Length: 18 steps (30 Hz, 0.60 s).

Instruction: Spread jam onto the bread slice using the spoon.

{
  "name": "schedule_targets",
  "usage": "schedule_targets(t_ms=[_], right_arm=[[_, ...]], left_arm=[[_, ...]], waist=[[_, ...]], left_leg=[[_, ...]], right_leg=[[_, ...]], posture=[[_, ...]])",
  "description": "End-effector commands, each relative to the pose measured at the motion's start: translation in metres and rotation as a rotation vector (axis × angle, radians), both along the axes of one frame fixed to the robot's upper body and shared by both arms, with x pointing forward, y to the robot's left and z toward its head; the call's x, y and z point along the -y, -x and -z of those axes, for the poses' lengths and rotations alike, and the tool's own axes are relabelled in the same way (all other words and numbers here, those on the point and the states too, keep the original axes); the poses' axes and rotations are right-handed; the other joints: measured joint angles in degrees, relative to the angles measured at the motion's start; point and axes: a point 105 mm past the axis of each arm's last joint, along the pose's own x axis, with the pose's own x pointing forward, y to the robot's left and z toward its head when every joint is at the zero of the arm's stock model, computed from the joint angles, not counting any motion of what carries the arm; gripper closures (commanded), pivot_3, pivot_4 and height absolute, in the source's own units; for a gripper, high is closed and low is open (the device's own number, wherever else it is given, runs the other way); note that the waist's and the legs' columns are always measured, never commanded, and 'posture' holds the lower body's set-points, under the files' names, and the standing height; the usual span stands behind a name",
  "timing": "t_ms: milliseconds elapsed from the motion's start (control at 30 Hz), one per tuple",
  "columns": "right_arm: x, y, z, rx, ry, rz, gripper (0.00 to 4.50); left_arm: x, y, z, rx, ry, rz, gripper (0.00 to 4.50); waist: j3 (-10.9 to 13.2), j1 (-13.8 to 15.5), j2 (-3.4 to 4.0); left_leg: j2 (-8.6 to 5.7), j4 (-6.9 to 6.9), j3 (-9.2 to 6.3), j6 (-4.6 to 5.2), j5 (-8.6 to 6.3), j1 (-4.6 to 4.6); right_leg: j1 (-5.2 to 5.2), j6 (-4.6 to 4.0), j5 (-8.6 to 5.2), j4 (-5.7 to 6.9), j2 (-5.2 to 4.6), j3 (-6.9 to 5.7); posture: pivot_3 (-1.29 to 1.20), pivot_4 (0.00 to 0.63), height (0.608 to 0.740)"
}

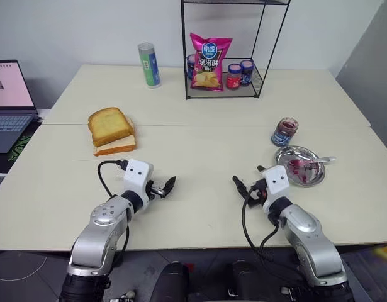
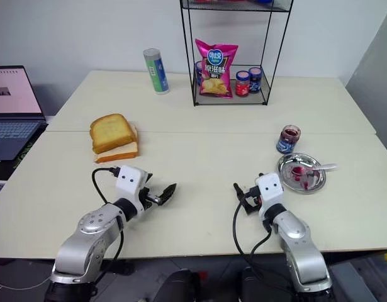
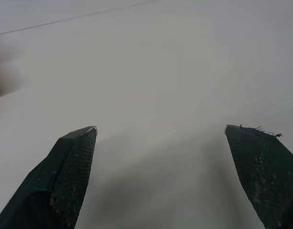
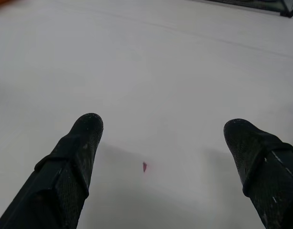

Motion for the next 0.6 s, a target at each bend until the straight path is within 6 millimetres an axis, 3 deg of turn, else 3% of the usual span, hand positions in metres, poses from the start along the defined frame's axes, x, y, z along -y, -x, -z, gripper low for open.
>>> schedule_targets(t_ms=[33, 200, 367, 433, 533, 600], right_arm=[[0.000, -0.002, -0.007, 0.023, -0.014, -0.014, 0.06], [-0.002, -0.004, -0.010, 0.037, -0.006, -0.032, 0.06], [-0.010, -0.010, -0.018, 0.065, -0.013, -0.077, 0.06], [-0.015, -0.011, -0.021, 0.073, -0.010, -0.109, 0.06], [-0.032, -0.013, -0.039, 0.102, -0.061, -0.206, 0.06], [-0.045, -0.012, -0.051, 0.113, -0.111, -0.284, 0.06]], left_arm=[[0.002, 0.006, -0.005, 0.047, 0.001, 0.011, 0.00], [0.003, 0.012, 0.003, 0.047, 0.019, 0.023, 0.00], [0.000, 0.010, -0.003, 0.072, 0.000, 0.068, 0.00], [-0.010, 0.004, -0.022, 0.160, -0.007, 0.035, 0.00], [-0.058, -0.022, -0.079, 0.338, 0.117, -0.233, 0.00], [-0.078, -0.031, -0.091, 0.379, 0.108, -0.310, 0.00]], waist=[[0.00, 0.00, 0.00], [0.00, -0.05, 0.00], [0.00, -0.06, 0.00], [0.00, -0.06, 0.00], [0.07, 0.18, -0.02], [0.09, 0.24, -0.12]], left_leg=[[0.00, -0.02, 0.00, 0.00, 0.00, 0.00], [0.01, -0.06, 0.00, 0.00, -0.01, -0.01], [0.02, 0.02, -0.05, 0.00, 0.00, 0.01], [0.01, 0.02, -0.05, 0.00, 0.00, 0.00], [0.00, -0.01, -0.05, 0.00, 0.00, -0.05], [0.06, 0.14, -0.27, 0.01, 0.01, -0.16]], right_leg=[[-0.01, 0.09, 0.05, 0.00, 0.00, 0.00], [-0.04, 0.09, 0.05, 0.01, 0.01, -0.01], [-0.01, -0.14, -0.08, 0.03, 0.01, -0.04], [-0.01, -0.13, -0.08, 0.01, 0.02, -0.03], [-0.03, 0.02, 0.01, 0.01, 0.02, -0.04], [-0.06, 0.22, 0.18, 0.05, 0.16, -0.18]], posture=[[0.00, 0.150, 0.740], [0.00, 0.150, 0.740], [0.00, 0.150, 0.740], [0.00, 0.150, 0.740], [0.00, 0.150, 0.740], [0.00, 0.150, 0.740]])
